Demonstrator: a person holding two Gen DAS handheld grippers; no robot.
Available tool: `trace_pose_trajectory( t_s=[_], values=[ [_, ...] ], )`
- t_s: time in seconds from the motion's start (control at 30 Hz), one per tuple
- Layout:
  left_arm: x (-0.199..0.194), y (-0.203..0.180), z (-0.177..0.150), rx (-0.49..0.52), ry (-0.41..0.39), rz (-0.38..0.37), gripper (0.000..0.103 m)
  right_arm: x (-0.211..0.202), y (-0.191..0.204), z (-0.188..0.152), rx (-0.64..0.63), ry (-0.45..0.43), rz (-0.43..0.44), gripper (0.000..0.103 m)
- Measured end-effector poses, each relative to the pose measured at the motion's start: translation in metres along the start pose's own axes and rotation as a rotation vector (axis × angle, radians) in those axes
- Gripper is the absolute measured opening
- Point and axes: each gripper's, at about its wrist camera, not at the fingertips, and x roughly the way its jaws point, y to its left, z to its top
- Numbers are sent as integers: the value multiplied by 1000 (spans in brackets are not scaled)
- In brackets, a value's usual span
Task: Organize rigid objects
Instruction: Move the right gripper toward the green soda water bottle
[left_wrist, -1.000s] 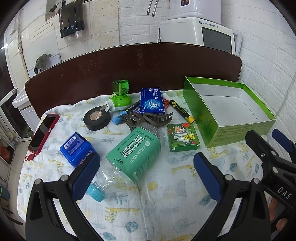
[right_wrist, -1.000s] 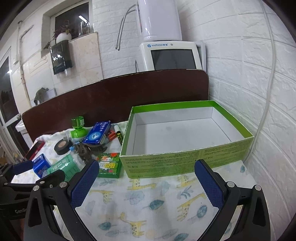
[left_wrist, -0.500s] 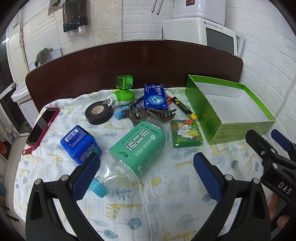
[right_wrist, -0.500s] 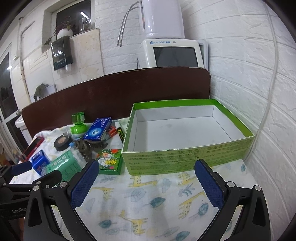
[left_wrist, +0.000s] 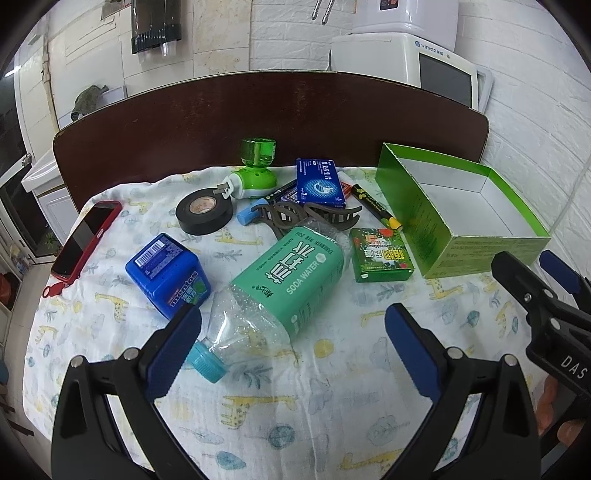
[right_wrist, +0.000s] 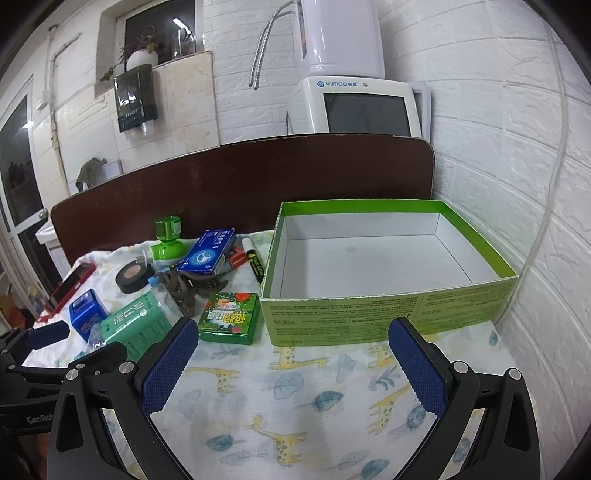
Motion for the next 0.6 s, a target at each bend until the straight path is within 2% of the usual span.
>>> trace_pose_trajectory(
  t_s=[0.6],
  values=[
    [-1, 7, -8, -8, 15, -5, 95, -5, 12, 2, -41, -4, 46, 103]
  ],
)
